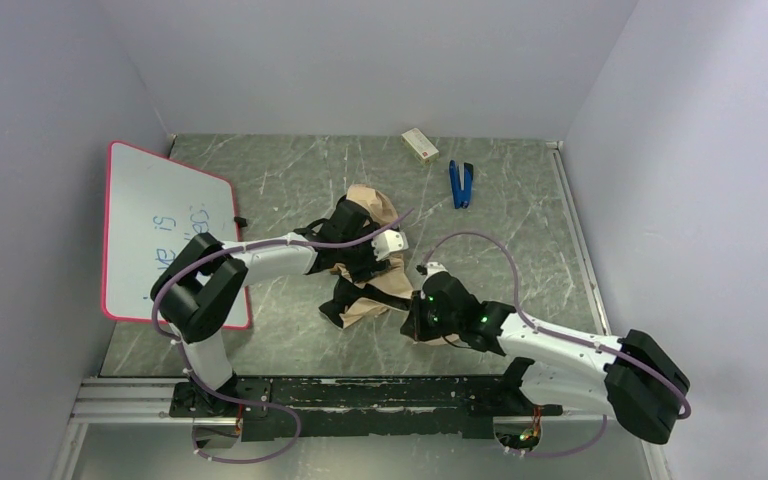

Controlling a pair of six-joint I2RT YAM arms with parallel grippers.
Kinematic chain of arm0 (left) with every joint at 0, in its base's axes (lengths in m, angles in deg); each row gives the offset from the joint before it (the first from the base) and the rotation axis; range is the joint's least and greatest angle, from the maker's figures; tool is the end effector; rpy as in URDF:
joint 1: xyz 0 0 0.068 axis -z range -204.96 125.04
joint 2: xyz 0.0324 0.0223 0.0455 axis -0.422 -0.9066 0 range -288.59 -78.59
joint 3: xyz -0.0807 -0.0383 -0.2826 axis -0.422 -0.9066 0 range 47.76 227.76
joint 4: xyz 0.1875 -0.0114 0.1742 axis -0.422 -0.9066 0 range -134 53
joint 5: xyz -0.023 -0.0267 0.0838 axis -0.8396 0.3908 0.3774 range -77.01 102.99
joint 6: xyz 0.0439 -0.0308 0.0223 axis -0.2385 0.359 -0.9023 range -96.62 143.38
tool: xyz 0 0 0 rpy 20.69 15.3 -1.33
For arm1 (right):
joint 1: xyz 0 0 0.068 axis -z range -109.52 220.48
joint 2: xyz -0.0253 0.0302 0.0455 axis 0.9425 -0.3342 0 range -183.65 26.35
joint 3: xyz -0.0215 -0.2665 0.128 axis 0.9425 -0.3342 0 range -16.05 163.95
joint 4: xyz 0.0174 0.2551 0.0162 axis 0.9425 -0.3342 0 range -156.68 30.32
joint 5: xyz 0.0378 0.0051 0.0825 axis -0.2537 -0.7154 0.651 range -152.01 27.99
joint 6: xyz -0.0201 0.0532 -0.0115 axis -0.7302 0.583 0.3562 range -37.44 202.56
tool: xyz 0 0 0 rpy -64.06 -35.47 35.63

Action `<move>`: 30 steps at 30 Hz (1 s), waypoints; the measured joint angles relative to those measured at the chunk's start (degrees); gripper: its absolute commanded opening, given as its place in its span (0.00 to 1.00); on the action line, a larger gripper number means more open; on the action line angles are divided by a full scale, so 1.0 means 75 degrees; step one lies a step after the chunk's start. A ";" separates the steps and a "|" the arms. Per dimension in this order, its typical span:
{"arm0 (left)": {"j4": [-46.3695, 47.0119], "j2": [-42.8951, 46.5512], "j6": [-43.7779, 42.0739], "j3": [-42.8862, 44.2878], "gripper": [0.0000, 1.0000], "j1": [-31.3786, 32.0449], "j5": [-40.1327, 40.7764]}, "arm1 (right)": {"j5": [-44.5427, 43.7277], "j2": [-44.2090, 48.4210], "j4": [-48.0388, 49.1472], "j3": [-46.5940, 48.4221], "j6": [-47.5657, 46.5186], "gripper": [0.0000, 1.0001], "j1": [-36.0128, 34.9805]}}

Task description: Put away the umbrella

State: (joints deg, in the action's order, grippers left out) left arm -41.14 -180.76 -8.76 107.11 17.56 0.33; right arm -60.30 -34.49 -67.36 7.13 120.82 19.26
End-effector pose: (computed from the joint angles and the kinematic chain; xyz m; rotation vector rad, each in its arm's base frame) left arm 0.2704 -0.2604 0.1929 1.5328 1.8376 -0.3494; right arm 0.1161 0.1465 0.1843 -0.2979 2.4874 0.7510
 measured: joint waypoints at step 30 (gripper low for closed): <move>-0.0219 -0.0087 0.0726 0.0224 0.60 0.0000 0.0490 | 0.3194 0.2652 -0.0632 -0.0679 0.1795 0.00 0.0017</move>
State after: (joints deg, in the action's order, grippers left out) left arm -42.78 -181.41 -3.32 108.79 17.56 4.00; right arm -36.34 -14.60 -72.11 2.03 134.28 19.39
